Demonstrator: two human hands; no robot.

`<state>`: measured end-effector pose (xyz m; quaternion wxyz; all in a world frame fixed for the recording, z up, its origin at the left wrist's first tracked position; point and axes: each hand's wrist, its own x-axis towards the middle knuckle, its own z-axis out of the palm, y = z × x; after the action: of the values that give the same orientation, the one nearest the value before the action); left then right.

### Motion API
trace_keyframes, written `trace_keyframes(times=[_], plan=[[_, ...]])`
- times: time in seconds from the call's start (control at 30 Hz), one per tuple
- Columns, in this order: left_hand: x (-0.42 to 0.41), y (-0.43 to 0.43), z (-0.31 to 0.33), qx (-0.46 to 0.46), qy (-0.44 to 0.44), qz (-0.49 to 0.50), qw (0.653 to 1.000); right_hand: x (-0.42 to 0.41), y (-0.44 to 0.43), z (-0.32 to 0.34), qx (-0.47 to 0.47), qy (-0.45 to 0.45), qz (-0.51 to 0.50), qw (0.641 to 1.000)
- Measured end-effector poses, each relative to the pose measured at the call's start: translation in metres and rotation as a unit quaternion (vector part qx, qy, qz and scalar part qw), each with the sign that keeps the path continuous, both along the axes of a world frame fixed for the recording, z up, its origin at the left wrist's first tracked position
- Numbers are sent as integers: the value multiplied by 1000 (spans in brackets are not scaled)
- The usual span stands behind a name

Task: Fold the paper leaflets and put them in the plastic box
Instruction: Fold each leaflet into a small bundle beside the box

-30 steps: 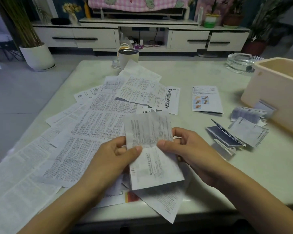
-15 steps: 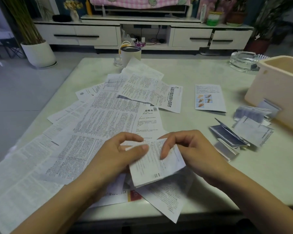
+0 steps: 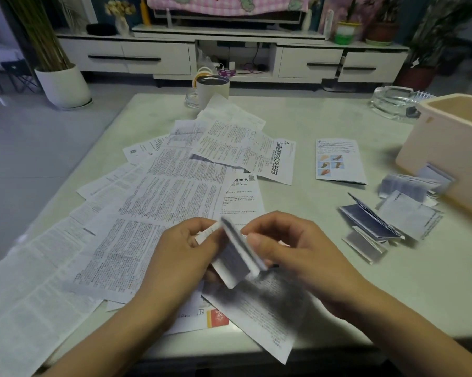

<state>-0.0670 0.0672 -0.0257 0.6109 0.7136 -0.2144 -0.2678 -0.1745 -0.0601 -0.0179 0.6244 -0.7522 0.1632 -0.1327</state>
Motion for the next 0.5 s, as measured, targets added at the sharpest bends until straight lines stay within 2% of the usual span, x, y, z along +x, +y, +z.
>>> trace_keyframes(times=[0.07, 0.17, 0.33, 0.4, 0.5], plan=[[-2, 1, -2, -9, 13, -2, 1000, 1, 4, -6, 19, 15, -10, 1000], [-7, 1, -1, -32, 32, -8, 999, 2, 8, -4, 127, 29, 13, 991], [-7, -2, 3, -53, 85, -31, 994, 4, 1, -4, 70, 20, 9, 997], [-7, -2, 4, -39, 43, -52, 997, 4, -2, -5, 26, 17, 1, 999], [-8, -1, -1, -10, -113, -44, 993, 3, -3, -8, -26, 7, -8, 1000]])
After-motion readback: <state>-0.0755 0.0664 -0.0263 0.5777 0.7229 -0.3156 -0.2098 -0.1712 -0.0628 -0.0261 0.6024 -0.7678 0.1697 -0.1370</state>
